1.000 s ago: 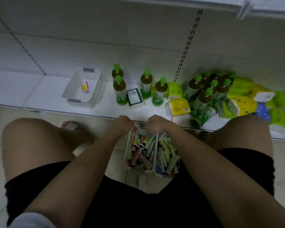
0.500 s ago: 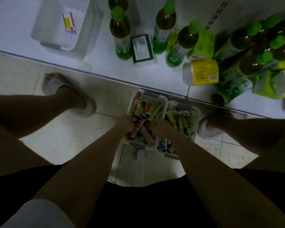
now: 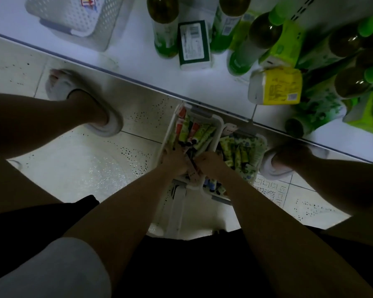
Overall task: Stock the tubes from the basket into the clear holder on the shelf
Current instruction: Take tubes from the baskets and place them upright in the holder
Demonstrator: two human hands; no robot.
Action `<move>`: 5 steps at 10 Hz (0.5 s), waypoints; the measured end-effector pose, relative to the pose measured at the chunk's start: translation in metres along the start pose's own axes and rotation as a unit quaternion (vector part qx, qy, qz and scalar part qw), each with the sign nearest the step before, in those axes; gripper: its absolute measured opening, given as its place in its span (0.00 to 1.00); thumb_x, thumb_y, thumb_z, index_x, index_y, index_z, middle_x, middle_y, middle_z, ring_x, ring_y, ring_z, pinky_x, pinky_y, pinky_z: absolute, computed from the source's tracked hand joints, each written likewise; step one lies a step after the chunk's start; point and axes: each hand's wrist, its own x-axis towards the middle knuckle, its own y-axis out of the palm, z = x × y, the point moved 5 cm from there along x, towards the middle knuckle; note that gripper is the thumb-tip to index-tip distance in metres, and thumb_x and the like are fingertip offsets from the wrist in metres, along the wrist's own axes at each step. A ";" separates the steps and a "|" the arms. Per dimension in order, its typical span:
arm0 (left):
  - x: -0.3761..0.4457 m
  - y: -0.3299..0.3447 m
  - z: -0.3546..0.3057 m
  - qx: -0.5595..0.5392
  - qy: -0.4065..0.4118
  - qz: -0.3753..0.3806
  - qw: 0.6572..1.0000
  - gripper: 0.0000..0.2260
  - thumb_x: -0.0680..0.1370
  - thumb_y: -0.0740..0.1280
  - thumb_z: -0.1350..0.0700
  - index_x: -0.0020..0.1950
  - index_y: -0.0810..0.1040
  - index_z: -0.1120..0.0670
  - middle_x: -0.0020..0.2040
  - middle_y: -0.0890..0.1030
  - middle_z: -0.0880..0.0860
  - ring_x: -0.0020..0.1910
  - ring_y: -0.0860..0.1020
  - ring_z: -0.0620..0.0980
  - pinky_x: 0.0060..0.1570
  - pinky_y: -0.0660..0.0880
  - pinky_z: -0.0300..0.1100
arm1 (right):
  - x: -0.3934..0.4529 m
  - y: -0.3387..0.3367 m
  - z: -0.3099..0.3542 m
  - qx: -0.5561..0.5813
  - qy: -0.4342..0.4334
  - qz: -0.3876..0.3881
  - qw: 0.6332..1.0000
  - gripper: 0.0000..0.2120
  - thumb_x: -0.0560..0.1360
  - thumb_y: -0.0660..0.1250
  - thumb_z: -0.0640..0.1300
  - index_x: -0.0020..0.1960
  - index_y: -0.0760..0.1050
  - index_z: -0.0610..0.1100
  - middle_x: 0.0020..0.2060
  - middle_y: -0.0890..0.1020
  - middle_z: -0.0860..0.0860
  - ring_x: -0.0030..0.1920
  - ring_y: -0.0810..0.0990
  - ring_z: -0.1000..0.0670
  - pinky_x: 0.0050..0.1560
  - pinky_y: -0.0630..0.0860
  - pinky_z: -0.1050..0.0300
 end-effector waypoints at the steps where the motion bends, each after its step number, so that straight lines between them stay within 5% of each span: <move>1: 0.009 0.006 0.004 0.017 0.020 0.007 1.000 0.31 0.79 0.60 0.45 0.79 0.51 0.47 0.78 0.54 0.60 0.75 0.53 0.65 0.73 0.57 0.56 | -0.006 0.000 0.003 0.015 -0.014 -0.001 1.000 0.18 0.82 0.56 0.44 0.36 0.69 0.39 0.33 0.72 0.40 0.39 0.72 0.43 0.46 0.75 0.43; 2: 0.012 0.001 0.004 0.034 0.020 0.001 0.999 0.29 0.78 0.62 0.45 0.76 0.57 0.47 0.73 0.63 0.60 0.72 0.62 0.62 0.71 0.61 0.53 | -0.007 0.000 -0.005 0.041 -0.006 -0.009 0.999 0.19 0.81 0.57 0.42 0.32 0.64 0.43 0.30 0.68 0.44 0.39 0.70 0.45 0.42 0.70 0.50; 3: 0.011 0.002 0.001 0.020 0.014 0.012 1.000 0.28 0.78 0.64 0.48 0.76 0.58 0.49 0.69 0.69 0.60 0.68 0.67 0.61 0.68 0.65 0.52 | -0.003 0.000 -0.014 0.061 0.006 -0.008 0.998 0.07 0.81 0.58 0.40 0.45 0.71 0.43 0.44 0.75 0.43 0.45 0.72 0.48 0.52 0.73 0.51; 4: 0.006 0.000 0.005 -0.061 -0.007 -0.021 0.998 0.20 0.79 0.64 0.50 0.68 0.69 0.56 0.62 0.75 0.59 0.62 0.73 0.60 0.60 0.72 0.48 | 0.000 -0.003 -0.018 0.095 0.015 -0.026 0.995 0.06 0.81 0.58 0.41 0.48 0.72 0.43 0.45 0.76 0.44 0.46 0.74 0.47 0.53 0.74 0.53; 5: -0.008 -0.018 0.009 -0.203 -0.022 -0.165 0.965 0.17 0.79 0.65 0.50 0.58 0.77 0.62 0.54 0.77 0.60 0.49 0.80 0.58 0.41 0.73 0.42 | 0.006 -0.008 -0.014 0.121 0.005 -0.059 0.991 0.06 0.80 0.59 0.41 0.46 0.73 0.42 0.42 0.77 0.45 0.43 0.74 0.47 0.54 0.76 0.48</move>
